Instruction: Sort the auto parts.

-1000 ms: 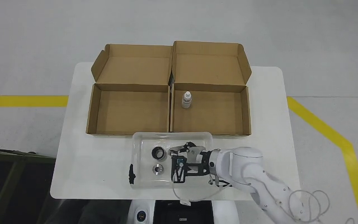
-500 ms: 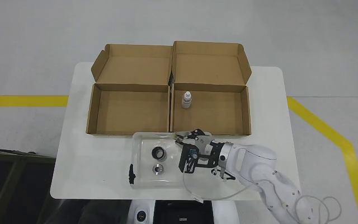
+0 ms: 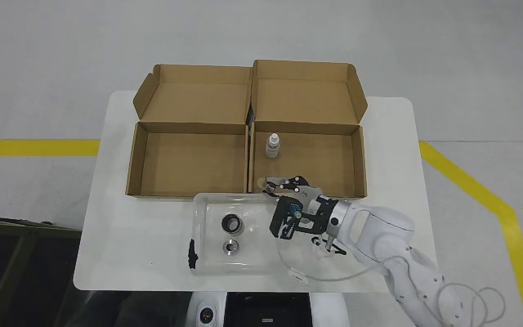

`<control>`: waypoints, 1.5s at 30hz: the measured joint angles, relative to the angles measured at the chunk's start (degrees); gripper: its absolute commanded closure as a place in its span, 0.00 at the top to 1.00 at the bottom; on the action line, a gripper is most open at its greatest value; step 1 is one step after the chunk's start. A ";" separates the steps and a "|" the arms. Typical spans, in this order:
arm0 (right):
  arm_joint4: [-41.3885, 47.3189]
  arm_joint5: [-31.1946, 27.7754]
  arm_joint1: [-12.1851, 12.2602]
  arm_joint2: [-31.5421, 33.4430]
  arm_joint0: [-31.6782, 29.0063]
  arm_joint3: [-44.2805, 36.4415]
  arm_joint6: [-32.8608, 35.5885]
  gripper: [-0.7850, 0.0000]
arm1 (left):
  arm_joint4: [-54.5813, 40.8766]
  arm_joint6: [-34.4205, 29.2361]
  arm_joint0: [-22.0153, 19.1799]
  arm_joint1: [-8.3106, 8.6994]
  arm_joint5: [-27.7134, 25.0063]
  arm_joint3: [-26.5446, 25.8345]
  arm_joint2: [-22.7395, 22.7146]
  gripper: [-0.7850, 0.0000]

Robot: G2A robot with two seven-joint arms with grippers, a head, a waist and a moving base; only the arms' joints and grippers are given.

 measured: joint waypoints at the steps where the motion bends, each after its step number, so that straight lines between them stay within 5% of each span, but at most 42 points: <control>1: 0.07 0.11 0.00 0.15 0.05 0.06 -0.05 0.00 | 0.00 0.00 0.00 0.00 0.00 0.00 0.00 1.00; 22: 4.82 1.02 -0.59 2.52 5.52 7.04 2.37 0.00 | 0.00 0.00 0.00 0.00 0.00 0.00 0.00 1.00; 45: 15.19 -5.82 -2.38 -2.22 18.85 24.87 12.76 0.00 | 0.00 0.00 0.00 0.00 0.00 0.00 0.00 1.00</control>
